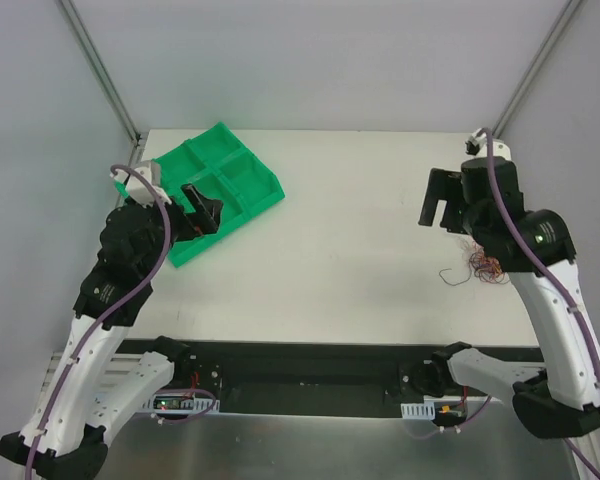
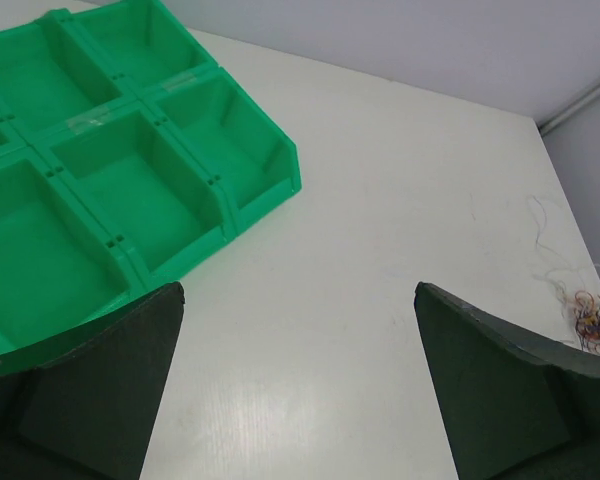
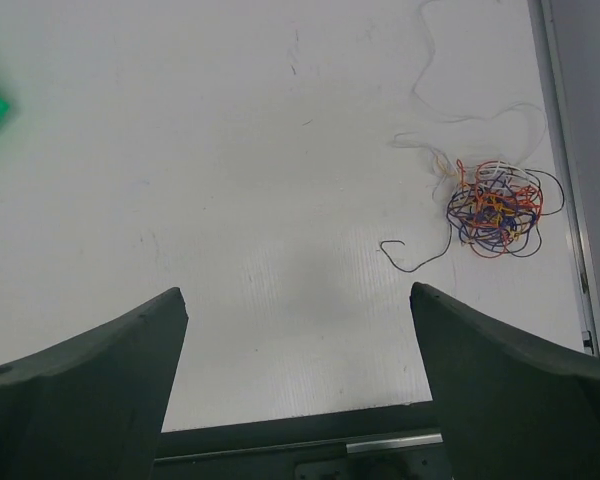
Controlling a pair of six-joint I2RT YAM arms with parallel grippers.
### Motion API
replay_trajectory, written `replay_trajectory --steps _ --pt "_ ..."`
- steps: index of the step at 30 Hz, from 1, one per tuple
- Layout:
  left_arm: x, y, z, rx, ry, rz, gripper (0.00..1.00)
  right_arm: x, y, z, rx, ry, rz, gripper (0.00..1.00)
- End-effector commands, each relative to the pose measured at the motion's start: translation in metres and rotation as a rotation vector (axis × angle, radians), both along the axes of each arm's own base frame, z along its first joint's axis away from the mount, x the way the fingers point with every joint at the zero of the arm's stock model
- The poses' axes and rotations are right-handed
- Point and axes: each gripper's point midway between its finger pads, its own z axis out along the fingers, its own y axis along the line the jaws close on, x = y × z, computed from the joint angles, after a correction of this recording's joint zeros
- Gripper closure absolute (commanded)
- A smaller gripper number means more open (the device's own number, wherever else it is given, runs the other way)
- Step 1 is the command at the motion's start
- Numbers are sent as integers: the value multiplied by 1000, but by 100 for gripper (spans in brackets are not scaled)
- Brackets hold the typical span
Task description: Untangle the cables
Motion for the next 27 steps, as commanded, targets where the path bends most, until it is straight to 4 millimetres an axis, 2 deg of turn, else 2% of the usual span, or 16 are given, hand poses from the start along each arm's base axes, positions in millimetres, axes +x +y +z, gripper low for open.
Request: replay_trajectory --steps 1,3,5,7,10,12,14,16,18,21,22,25,27 --pt "-3 -31 -11 22 99 -177 1 33 19 5 37 0 -8 4" --pt "0 -37 -36 69 209 -214 1 56 33 2 41 8 20 4" --pt "0 -34 -54 110 302 -207 1 77 46 1 47 24 40 4" --pt "-2 -33 -55 115 311 -210 1 99 49 -1 58 43 16 4" --pt "-5 -37 -52 127 288 -249 1 131 29 -25 107 118 -99 4" --pt "-8 -34 -60 155 291 -257 1 148 2 -47 122 175 -184 4" --pt "-12 -28 -70 191 298 -248 1 156 -34 -71 92 232 -293 4" --pt "-18 -24 -76 228 306 -260 1 155 -77 -99 74 295 -431 4" --pt "-23 -20 -80 255 318 -267 1 143 -122 -128 76 369 -574 4" --pt "-30 -18 -87 275 350 -284 1 112 -176 -162 149 457 -754 4" --pt "-32 -18 -89 276 358 -287 1 101 -188 -174 180 484 -801 4" --pt "-33 -20 -93 276 374 -300 1 85 -205 -206 311 516 -829 3" --pt "-33 -21 -95 275 389 -307 1 89 -208 -222 401 503 -783 1"
